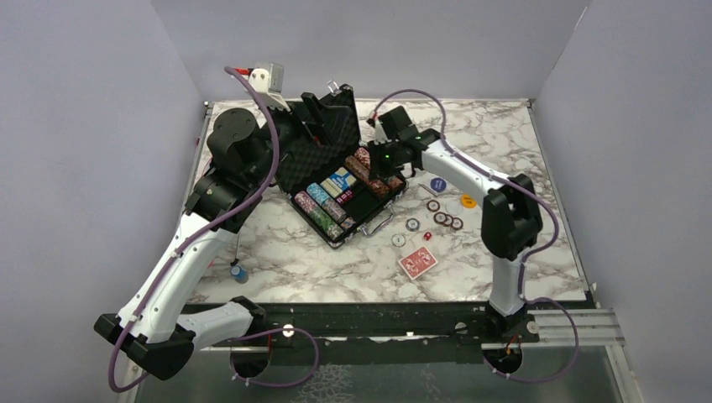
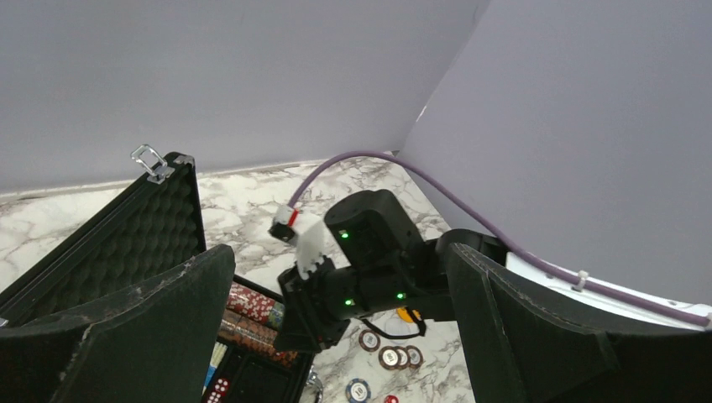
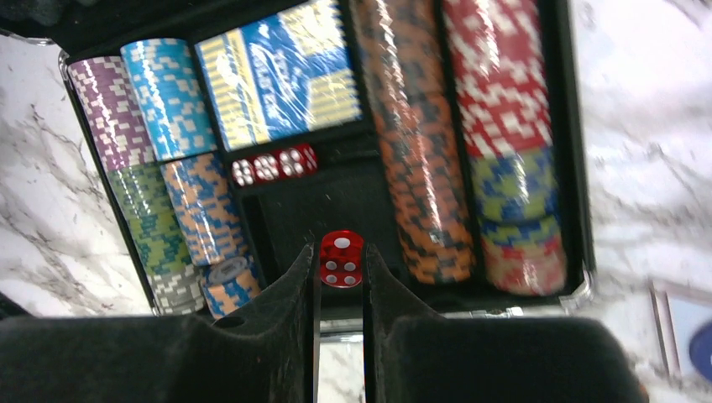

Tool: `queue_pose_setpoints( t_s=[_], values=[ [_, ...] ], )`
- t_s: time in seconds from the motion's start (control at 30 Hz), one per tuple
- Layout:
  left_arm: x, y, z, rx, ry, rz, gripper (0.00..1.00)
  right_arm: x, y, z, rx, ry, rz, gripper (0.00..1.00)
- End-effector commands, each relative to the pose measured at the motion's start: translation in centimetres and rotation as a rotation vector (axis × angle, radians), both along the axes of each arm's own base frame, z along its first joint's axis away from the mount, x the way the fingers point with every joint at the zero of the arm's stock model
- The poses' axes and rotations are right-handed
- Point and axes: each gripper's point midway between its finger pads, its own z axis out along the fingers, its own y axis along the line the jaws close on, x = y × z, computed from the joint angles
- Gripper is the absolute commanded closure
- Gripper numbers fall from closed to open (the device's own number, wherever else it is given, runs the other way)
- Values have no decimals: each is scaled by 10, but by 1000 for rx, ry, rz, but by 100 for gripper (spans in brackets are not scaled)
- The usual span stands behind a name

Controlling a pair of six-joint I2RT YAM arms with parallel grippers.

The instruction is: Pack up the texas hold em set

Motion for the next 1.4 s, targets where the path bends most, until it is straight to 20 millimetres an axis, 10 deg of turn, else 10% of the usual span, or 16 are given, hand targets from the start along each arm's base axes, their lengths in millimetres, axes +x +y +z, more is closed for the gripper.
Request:
queue_pose_setpoints(
  t_s=[0.0,1.37],
  values=[
    [-2,8,3,-20,28,42,1,6,29,-12,-40,-21,123,85],
    [1,20,-11,54,36,100,1,16,44,-74,-193,94,185,84]
  ],
)
